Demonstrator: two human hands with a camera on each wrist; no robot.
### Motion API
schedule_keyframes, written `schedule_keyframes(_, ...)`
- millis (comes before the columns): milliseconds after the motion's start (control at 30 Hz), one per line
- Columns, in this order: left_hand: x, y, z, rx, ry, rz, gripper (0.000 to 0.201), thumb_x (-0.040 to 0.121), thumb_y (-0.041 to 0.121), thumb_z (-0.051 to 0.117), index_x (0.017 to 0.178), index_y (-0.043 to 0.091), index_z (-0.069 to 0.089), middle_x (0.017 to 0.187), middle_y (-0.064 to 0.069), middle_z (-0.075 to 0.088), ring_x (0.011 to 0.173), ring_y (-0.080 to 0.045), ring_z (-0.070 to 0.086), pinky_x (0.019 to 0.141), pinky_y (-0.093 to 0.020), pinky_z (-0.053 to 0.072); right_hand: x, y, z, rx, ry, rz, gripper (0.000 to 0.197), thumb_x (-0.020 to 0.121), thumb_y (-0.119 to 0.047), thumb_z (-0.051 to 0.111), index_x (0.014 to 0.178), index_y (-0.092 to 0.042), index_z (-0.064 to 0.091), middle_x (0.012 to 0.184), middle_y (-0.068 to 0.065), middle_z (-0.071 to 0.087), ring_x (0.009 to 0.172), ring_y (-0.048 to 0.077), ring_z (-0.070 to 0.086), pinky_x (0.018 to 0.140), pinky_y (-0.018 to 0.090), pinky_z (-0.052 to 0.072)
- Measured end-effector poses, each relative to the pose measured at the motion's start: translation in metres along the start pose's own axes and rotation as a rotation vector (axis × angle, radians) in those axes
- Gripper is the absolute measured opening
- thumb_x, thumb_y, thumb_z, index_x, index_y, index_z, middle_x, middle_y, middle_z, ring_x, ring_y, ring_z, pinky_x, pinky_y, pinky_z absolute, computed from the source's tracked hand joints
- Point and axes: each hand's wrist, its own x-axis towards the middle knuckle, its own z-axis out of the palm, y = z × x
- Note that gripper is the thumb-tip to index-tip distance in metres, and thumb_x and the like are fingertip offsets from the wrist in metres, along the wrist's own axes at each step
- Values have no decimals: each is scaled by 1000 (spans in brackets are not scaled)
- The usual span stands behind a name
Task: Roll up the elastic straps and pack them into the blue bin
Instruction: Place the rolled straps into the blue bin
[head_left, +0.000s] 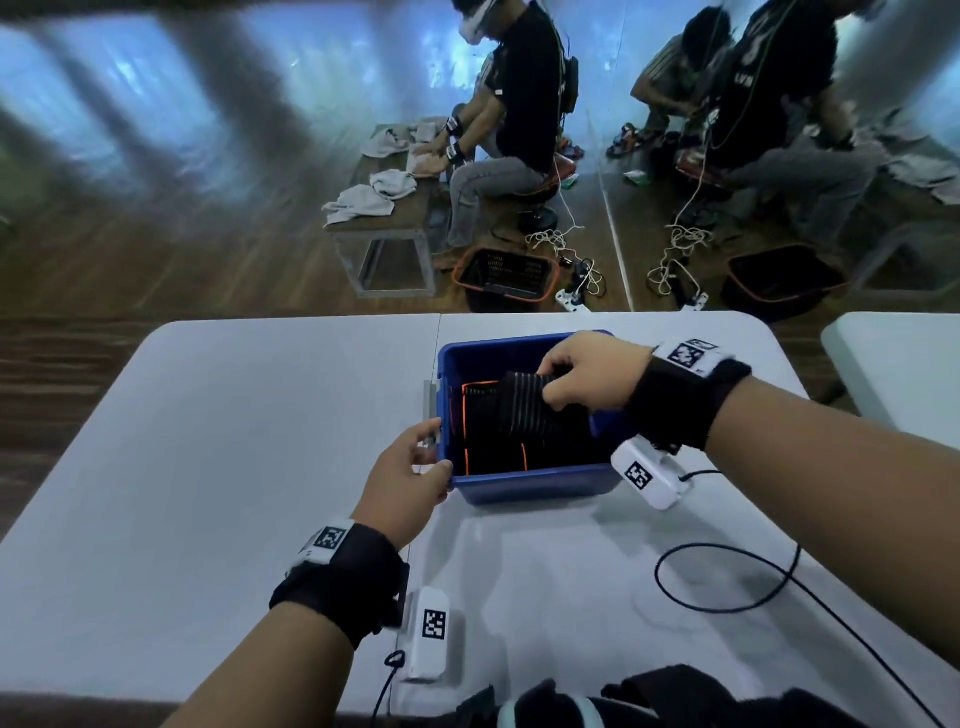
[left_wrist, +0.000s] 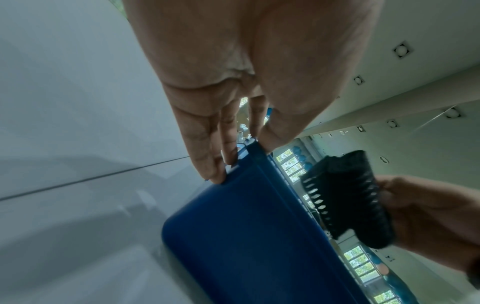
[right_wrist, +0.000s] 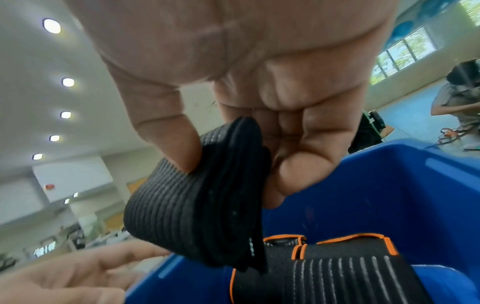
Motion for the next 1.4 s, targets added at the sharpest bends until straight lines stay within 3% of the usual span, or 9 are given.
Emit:
schedule_keyframes(100,-6,-4,-1,-28,-2,-15,49,91,3,62,133,29,59,94,-9,66,91,-40,70,83,-51,61,22,-16,14,-117,-80,29,13,74,-18,72,86,-14,77,73,-1,70,63,12,60,57,25,49)
schedule_keyframes(267,-11,-7,-2,-41,-18,-29,52,90,3,62,136,27,58,94,-8,69,85,-35,71,82,-51,61,53,-34,42,-230,-190,45,20,77,-16,74,94,-6,78,95,12,76,74,19,63,60,25,50)
schedule_keyframes(433,-11,-7,-2,-63,-16,-34,50,90,5,64,133,30,59,97,-11,70,83,-34,71,81,-49,61,77,-40,59,-484,-297,95,15,71,-24,77,78,-11,76,79,8,76,75,26,72,74,41,60)
schedule_keyframes(567,-9,-9,-3,-66,-19,-32,50,89,7,66,132,31,59,98,-11,70,80,-30,71,81,-48,61,82,-47,57,-682,-282,118,16,71,-29,75,65,-16,66,72,6,72,67,28,69,64,36,58)
schedule_keyframes(733,-6,-12,-5,-68,-31,-28,49,88,10,68,130,35,60,101,-11,68,83,-33,71,81,-48,61,92,-44,66,-730,-266,129,16,68,-27,70,63,-15,61,68,6,70,68,29,70,74,49,61)
schedule_keyframes(967,-5,-11,-8,-65,-60,-29,48,89,10,68,128,36,59,101,-10,67,80,-29,70,80,-48,62,90,-38,58,-687,-265,140,22,63,-33,77,75,-16,68,73,5,72,69,27,71,72,45,62)
schedule_keyframes(1100,-6,-10,-10,-51,-74,-27,46,90,11,68,126,37,58,101,-10,67,86,-31,71,78,-48,62,62,-38,40,-534,-188,127,28,68,-34,78,88,-16,72,86,5,74,80,25,71,77,44,62)
schedule_keyframes(1267,-3,-10,-11,-16,-86,-4,45,89,12,69,123,40,57,103,-6,68,84,-24,71,73,-35,60,12,-13,13,-368,100,135,31,82,-36,71,108,-18,67,108,3,63,99,23,62,85,31,52)
schedule_keyframes(1400,1,-8,-6,-20,-49,11,47,77,12,69,116,37,58,107,-3,64,79,-15,70,73,-33,58,-26,35,15,-274,304,281,36,82,-36,67,116,-25,61,118,9,50,107,30,56,94,37,48)
